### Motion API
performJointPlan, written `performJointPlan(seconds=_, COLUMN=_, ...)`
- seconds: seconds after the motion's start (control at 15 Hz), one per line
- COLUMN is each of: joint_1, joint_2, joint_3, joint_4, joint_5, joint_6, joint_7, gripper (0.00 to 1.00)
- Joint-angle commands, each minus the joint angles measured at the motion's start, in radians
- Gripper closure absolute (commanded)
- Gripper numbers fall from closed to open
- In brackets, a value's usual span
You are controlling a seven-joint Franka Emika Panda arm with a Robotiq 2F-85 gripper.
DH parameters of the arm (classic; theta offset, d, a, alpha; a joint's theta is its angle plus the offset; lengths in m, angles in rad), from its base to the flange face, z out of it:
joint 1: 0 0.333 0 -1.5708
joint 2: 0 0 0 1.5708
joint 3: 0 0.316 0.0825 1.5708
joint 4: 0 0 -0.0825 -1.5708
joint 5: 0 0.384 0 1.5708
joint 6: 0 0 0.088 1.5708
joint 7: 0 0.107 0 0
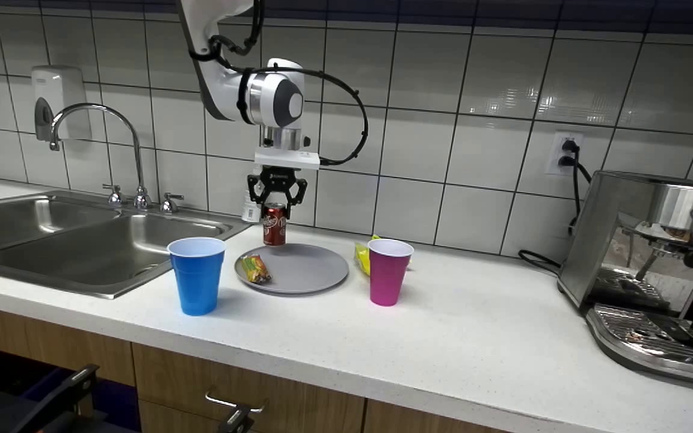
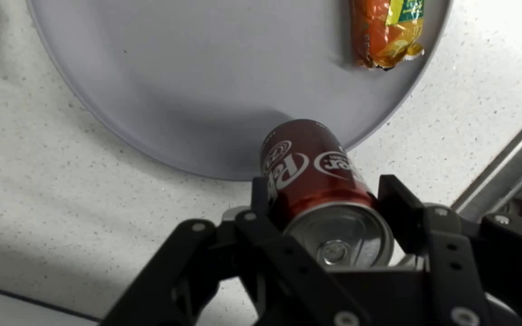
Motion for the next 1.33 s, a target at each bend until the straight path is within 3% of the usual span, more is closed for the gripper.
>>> performJointPlan(seconds=0.0, joint_1=0.021, joint_2=0.02, joint_3=0.009, joint_4=0.072, joint_5=-0.012, joint_6=-0.059, joint_7=0.022, gripper=0.62)
performJointPlan(seconds=0.73, joint_1=0.084, joint_2=0.121, joint_3=0.009, joint_4=0.197, joint_5=-0.026, joint_6=-0.072, joint_7=0.024, gripper=0.62)
performJointPlan(seconds=1.27, joint_1=0.093, joint_2=0.126, joint_3=0.005, joint_4=0.197, joint_5=-0.046, joint_6=-0.07, joint_7=0.019, gripper=0.62)
